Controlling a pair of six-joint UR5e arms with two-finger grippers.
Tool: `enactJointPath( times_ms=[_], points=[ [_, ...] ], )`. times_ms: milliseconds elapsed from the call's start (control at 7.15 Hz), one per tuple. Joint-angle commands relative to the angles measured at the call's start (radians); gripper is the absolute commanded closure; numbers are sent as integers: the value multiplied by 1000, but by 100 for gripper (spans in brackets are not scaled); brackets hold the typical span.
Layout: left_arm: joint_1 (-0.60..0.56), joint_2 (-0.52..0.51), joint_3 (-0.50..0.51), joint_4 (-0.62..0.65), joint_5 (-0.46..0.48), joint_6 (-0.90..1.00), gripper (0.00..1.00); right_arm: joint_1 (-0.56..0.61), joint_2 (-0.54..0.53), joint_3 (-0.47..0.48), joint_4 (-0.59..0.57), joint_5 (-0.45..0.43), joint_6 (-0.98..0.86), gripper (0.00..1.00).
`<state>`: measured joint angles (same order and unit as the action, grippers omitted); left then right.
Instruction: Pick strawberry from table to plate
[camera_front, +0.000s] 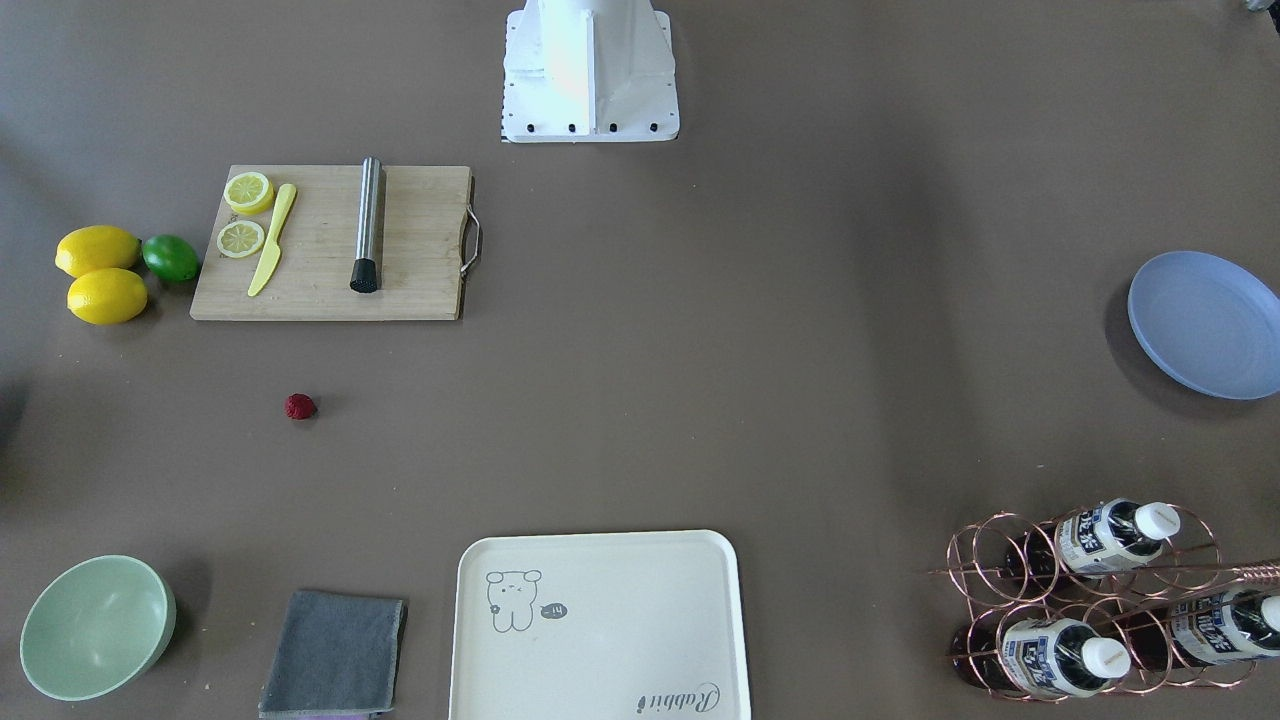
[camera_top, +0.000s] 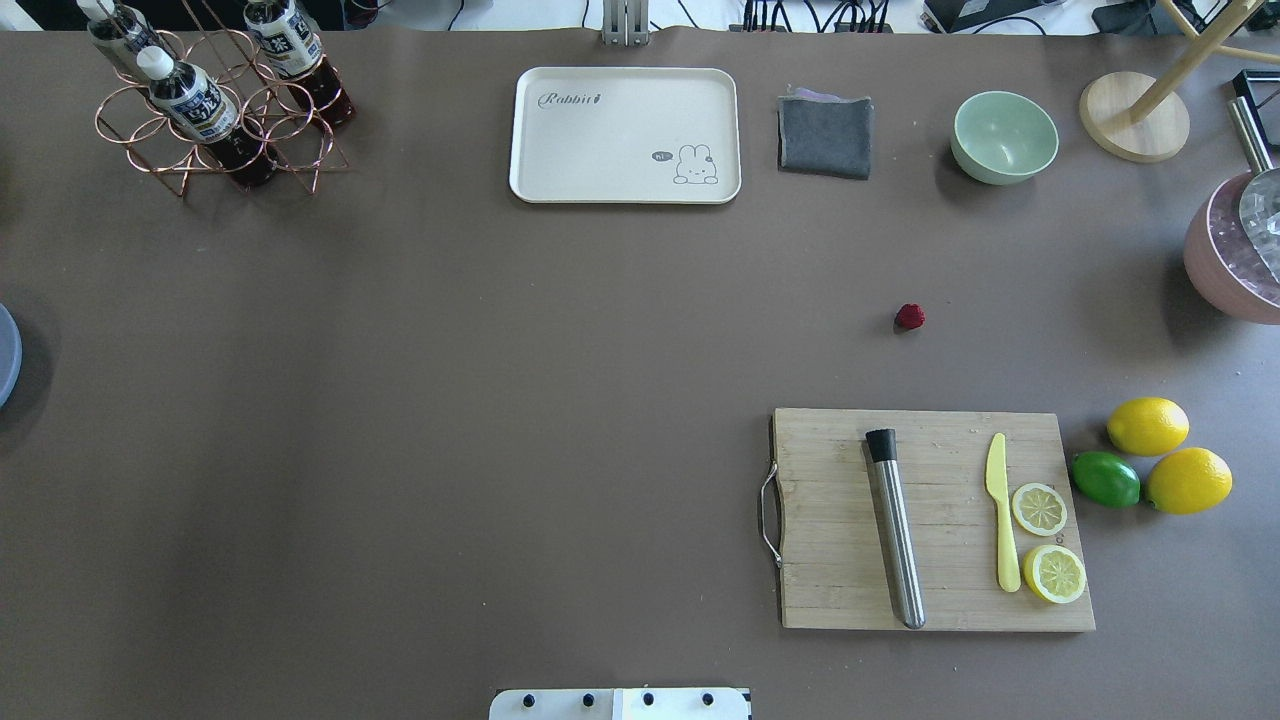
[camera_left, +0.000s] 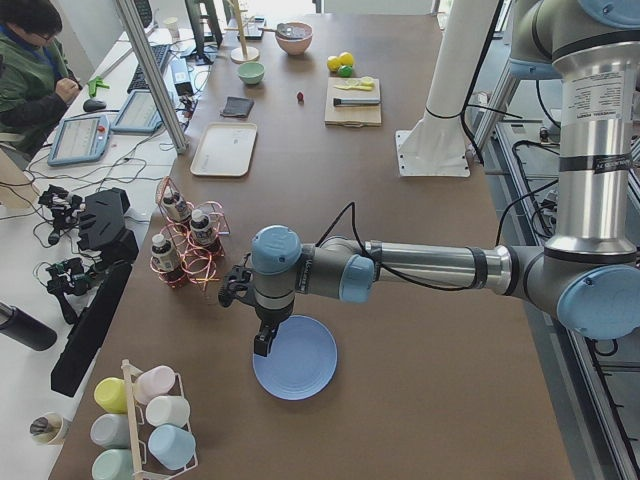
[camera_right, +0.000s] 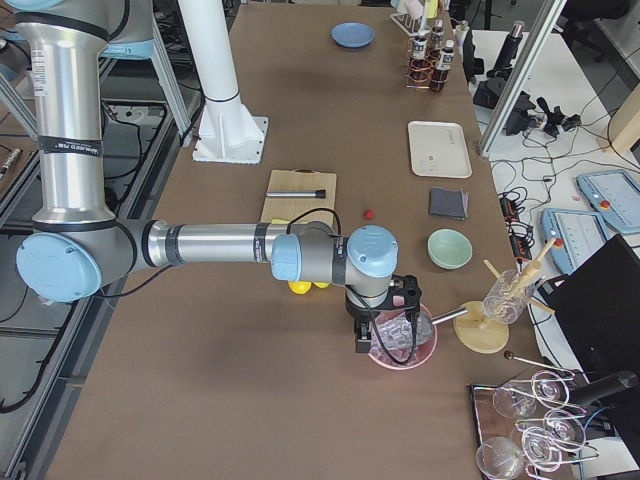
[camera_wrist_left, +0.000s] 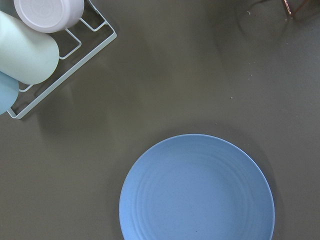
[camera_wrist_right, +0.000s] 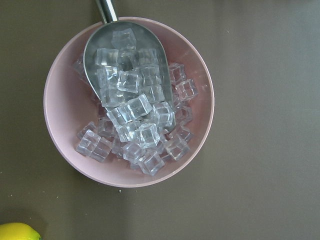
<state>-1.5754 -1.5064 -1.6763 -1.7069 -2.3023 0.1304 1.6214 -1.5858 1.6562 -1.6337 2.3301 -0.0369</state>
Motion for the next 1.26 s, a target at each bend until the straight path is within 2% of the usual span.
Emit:
enactJointPath(
  times_ms=[0, 979, 1119],
  points=[
    [0, 2, 1, 1, 0, 0, 2, 0, 4, 1, 0, 0, 0, 0],
    [0, -3, -11, 0, -2, 2, 2, 0, 10, 5, 2, 2, 5, 0],
    [0, -14, 6, 0, -43, 2, 2, 0, 10, 14, 2, 2, 8, 0]
  ],
)
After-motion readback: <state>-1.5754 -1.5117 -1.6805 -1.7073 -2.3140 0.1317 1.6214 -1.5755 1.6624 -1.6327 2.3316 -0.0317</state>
